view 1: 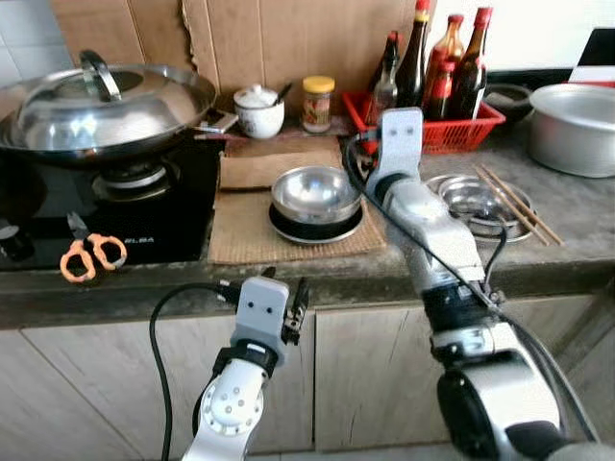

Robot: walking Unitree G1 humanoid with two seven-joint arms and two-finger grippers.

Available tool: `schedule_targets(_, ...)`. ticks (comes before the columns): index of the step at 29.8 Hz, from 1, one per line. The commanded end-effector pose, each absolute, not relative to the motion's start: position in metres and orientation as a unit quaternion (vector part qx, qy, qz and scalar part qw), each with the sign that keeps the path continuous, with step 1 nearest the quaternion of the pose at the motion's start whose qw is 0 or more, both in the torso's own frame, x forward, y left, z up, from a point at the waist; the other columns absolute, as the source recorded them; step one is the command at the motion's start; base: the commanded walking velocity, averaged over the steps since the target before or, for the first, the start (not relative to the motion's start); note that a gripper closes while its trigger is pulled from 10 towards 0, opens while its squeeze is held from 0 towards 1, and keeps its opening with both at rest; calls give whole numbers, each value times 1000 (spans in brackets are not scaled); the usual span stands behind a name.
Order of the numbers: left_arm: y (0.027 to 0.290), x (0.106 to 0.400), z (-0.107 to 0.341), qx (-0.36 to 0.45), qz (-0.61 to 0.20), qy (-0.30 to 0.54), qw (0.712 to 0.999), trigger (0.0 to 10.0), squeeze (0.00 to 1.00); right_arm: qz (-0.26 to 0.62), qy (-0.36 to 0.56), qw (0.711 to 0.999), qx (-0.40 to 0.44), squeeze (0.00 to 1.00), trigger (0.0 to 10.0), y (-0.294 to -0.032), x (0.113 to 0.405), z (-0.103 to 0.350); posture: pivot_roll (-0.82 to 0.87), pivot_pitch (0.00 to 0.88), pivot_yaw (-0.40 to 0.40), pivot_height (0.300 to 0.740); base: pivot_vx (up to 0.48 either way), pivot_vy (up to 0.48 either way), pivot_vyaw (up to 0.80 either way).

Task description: Kitchen organization

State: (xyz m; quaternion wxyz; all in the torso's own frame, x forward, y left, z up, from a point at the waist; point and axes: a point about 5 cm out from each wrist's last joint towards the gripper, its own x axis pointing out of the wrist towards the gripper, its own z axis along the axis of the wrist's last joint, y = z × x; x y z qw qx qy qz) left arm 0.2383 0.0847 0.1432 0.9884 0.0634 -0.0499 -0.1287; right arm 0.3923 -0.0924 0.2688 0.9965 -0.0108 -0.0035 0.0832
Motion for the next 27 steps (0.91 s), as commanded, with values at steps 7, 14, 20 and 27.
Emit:
schedule_targets(7,85,237,146,65,-125,-55,989,10000,0,107,119,987,1,0,10000,-79,401,262,58,27,-43,740,0,0,0)
schedule_targets(14,86,236,145,64,-121,-54,989,10000,0,114,179,977,10,0,10000,-77,402,256,60,34,-48,740,0,0,0)
schedule_targets(20,86,236,144,65,-120,-52,989,10000,0,134,221,966,15,0,10000,-72,400,250,53,35,-45,740,0,0,0)
schedule_targets(27,86,237,144,65,-120,-53,989,10000,0,145,249,957,36,0,0,-69,397,244,51,37,-43,740,0,0,0)
